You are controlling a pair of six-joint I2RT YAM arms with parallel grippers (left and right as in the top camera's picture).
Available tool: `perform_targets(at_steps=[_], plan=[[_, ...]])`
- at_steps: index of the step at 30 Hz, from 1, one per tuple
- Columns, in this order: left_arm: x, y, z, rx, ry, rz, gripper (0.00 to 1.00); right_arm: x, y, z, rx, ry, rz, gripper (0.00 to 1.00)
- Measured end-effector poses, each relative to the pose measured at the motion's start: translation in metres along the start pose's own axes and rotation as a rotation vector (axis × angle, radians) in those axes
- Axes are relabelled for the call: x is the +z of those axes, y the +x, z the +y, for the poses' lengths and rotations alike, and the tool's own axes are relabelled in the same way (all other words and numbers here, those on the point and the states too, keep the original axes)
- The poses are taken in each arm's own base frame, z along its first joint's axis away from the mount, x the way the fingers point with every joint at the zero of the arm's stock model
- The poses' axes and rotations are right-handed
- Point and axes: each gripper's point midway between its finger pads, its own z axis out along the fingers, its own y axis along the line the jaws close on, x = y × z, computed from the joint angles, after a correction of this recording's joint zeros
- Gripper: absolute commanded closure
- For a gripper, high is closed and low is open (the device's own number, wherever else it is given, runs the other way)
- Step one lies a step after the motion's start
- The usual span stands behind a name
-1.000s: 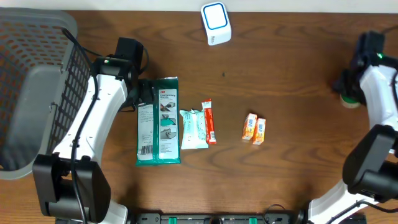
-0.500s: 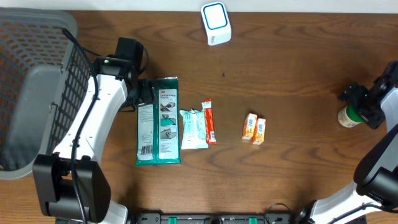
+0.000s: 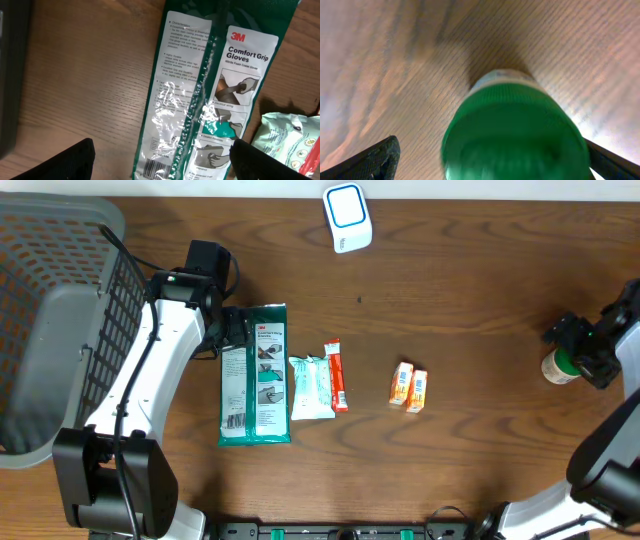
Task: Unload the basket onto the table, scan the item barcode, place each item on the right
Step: 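Carry the jar to the right and set it on the table, then release the jar and move the right gripper over the red stick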
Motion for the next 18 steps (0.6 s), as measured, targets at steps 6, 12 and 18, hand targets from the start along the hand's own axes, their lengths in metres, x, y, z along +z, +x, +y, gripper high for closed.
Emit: perform_targets(at_steps=[6,12,18], plan=[[0.000,0.000,0.000,0.000,0.000,0.000,0.13,-0.069,-0.006,0.032,0.019,-0.173,-0.115,0.01],[0.000,0.000,0.000,0.000,0.000,0.000,0.13,-0.113,0.008,0.098,-0.079,-0.444,-0.131,0.01],[0.000,0.000,0.000,0.000,0.000,0.000,0.13,-0.121,0.032,0.150,-0.200,-0.561,-0.100,0.01]])
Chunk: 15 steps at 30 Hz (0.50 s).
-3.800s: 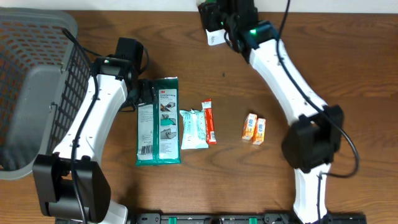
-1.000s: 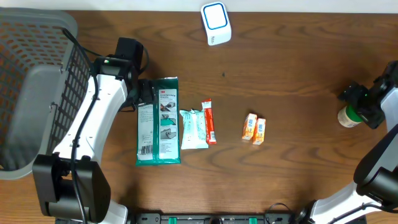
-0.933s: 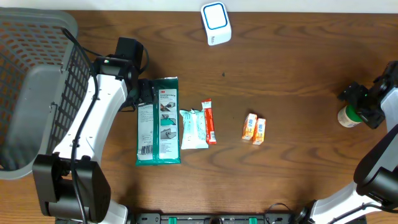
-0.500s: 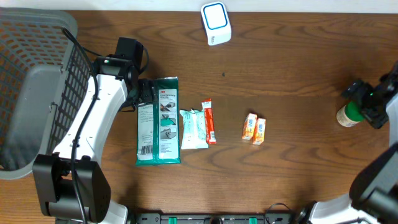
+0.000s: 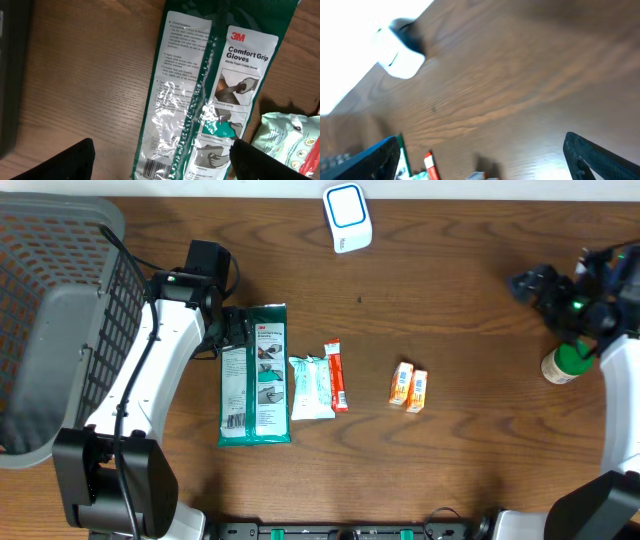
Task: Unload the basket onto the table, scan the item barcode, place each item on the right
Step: 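Release the jar and move the right gripper over the red stick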
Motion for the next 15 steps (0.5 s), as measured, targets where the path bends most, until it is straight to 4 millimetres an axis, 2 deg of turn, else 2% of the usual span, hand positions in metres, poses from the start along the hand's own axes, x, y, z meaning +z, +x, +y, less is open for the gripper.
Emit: perform_targets(at_steps=[6,15], plan=[[0.000,0.000,0.000,0.000,0.000,0.000,0.13,0.013,0.014,0.035,-0.082,-0.059,0.028,0.01],[0.000,0.000,0.000,0.000,0.000,0.000,0.13,0.028,0.032,0.067,-0.187,-0.054,0.038,0.01]])
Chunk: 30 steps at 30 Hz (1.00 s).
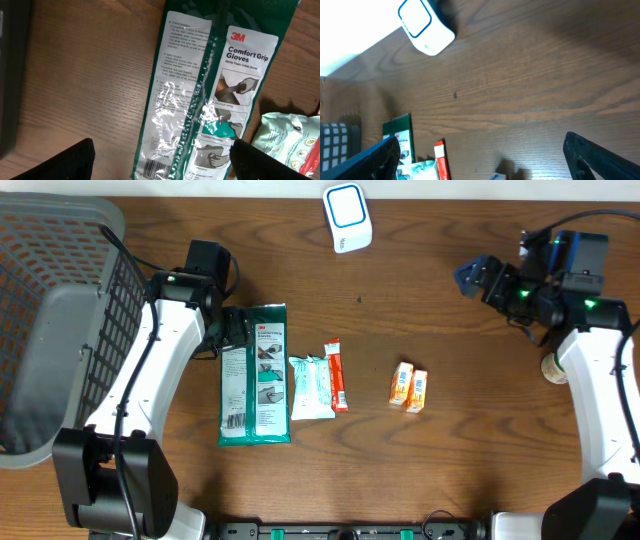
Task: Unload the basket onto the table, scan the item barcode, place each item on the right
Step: 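Release the jar and move the right gripper over the red stick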
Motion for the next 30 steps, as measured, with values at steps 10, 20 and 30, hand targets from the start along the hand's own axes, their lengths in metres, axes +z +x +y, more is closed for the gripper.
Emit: perform_targets(at_steps=[10,20,30], plan=[[0.000,0.000,0.000,0.000,0.000,0.000,0.13,0.010,0.015,0.028,-0.068,-0.024,0.029,0.01],[0.000,0.000,0.000,0.000,0.000,0.000,0.13,0.027,0.080,0.076,-0.213,0.002,0.170,0.01],[0.000,0.000,0.000,0.000,0.000,0.000,0.13,0.028,0.153,0.099,-0.450,0.166,0.266,0.01]])
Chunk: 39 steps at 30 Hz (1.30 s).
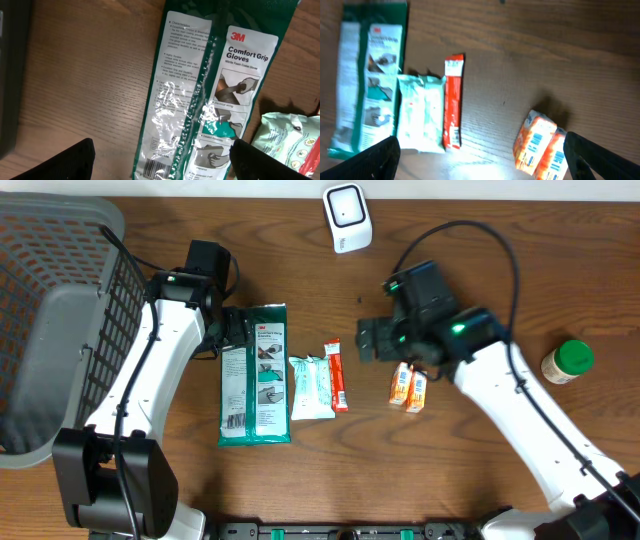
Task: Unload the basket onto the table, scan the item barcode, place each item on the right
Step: 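Release the jar and move the right gripper over the red stick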
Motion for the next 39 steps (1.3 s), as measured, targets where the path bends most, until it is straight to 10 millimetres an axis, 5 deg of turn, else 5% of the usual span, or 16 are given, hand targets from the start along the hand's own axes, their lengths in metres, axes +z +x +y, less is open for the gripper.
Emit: perform_targets(at_steps=[9,17,28,34,39], plan=[[0.000,0.000,0.000,0.000,0.000,0.000,0.13,0.032,0.011,0.053,-0.120,-0.022,-0.004,0.01],[0.000,0.000,0.000,0.000,0.000,0.000,0.13,0.089,0.037,0.087,-0.157,-0.050,0.078,0.18],[0.000,0.000,0.000,0.000,0.000,0.000,0.13,0.113,0.027,0.069,-0.085,-0.025,0.082,0.59],[0.000,0.000,0.000,0.000,0.000,0.000,0.13,0.124,0.006,0.045,0.000,-0.036,0.060,0.61],[0.000,0.000,0.000,0.000,0.000,0.000,0.13,0.143,0.013,0.035,0.029,-0.037,0.107,0.63]])
